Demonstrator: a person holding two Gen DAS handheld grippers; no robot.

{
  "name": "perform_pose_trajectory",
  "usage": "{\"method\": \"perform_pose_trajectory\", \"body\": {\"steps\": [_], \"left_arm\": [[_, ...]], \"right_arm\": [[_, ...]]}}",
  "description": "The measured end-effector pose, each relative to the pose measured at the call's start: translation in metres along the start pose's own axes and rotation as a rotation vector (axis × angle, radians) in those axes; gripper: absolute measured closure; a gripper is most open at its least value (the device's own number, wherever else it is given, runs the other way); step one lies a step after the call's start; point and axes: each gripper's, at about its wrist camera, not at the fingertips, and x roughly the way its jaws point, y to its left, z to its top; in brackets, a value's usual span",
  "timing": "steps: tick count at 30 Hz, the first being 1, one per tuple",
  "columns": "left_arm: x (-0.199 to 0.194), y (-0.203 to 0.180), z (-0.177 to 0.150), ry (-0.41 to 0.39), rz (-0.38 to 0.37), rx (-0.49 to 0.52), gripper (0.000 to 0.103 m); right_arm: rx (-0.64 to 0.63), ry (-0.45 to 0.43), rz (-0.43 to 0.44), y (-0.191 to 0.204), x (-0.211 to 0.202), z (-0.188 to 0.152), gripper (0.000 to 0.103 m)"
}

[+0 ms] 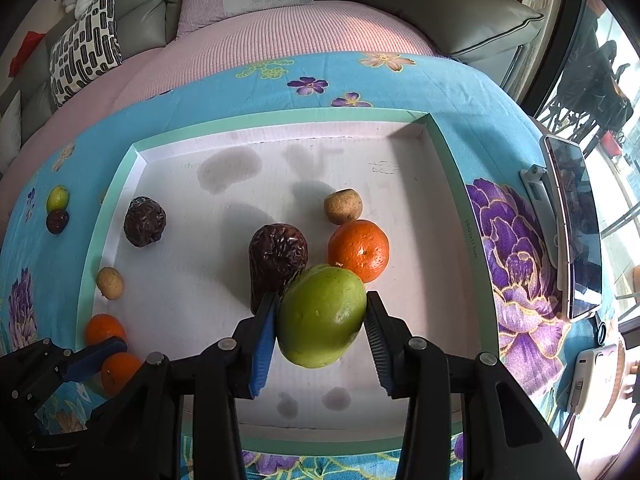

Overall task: Organize fruits
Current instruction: 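Carry the pear and orange into the tray with both grippers, then release the pear with right gripper while left releases the orange in the tray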

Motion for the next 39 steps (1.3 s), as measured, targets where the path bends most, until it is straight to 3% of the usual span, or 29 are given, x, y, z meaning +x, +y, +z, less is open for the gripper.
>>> {"method": "perform_pose_trajectory", "body": {"steps": [17, 22, 39], "left_arm": [[0.001, 0.0, 0.0, 0.025, 0.002, -0.001, 0.06], [-0.002, -0.001, 0.001, 0.026, -0.004, 0.005, 0.053], [-0.036, 0.015, 0.009, -0.051, -0.021, -0.033, 0.049]], "right_arm": [[-0.001, 0.012, -0.008, 0.002, 0.005, 0.002, 0.058], [0.004, -0.011, -0.006, 0.001, -0.002, 0.003, 0.058], [0.014, -0.091, -0.003, 0.005, -0.022, 0.006, 0.058]]}}
